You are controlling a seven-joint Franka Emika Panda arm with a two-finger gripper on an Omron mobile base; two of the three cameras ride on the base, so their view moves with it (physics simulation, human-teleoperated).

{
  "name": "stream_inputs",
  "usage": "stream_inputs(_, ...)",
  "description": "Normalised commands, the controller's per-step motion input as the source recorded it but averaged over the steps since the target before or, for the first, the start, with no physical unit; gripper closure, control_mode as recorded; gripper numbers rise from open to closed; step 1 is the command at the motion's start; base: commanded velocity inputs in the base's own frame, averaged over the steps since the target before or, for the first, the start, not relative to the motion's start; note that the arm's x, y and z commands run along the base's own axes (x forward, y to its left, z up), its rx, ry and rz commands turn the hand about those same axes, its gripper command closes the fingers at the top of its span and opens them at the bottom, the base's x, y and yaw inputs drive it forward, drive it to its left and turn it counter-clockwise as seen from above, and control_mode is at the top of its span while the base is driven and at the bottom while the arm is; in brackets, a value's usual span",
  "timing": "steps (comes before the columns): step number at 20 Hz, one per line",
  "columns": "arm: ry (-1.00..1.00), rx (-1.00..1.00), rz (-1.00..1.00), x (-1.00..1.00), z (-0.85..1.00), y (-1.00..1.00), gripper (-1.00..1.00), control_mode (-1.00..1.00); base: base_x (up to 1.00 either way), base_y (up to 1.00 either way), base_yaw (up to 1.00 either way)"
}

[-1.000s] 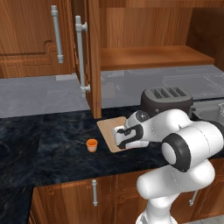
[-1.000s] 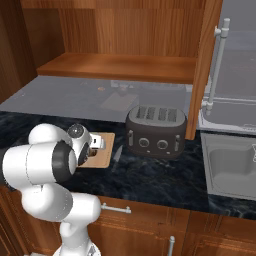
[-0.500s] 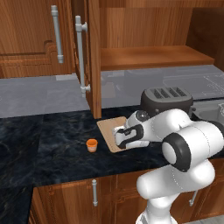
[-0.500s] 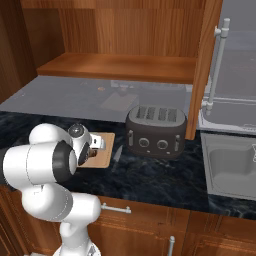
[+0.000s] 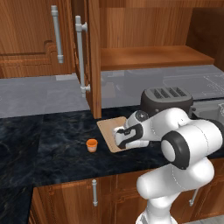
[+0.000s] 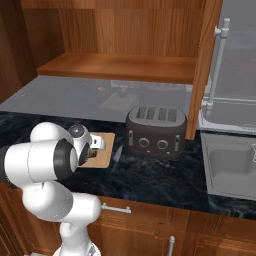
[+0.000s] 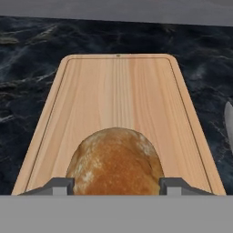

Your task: Pick the bread, place it on the cutting board, pick the jam, place it on the counter, and close the cabinet.

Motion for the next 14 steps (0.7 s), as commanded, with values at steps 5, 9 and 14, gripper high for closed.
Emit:
stream_inputs(5,0.01,0.0,0.0,0.0,-0.04,0.0,1.0,-1.0,0.0,0.0,0.0)
stream_inputs(9,0.02,0.0,0.0,0.0,0.0,0.01,-1.0,-1.0,0.0,0.0,0.0)
stream_inputs(14,0.0,0.0,0.0,0.0,0.0,0.0,-1.0,-1.0,0.0,0.0,0.0)
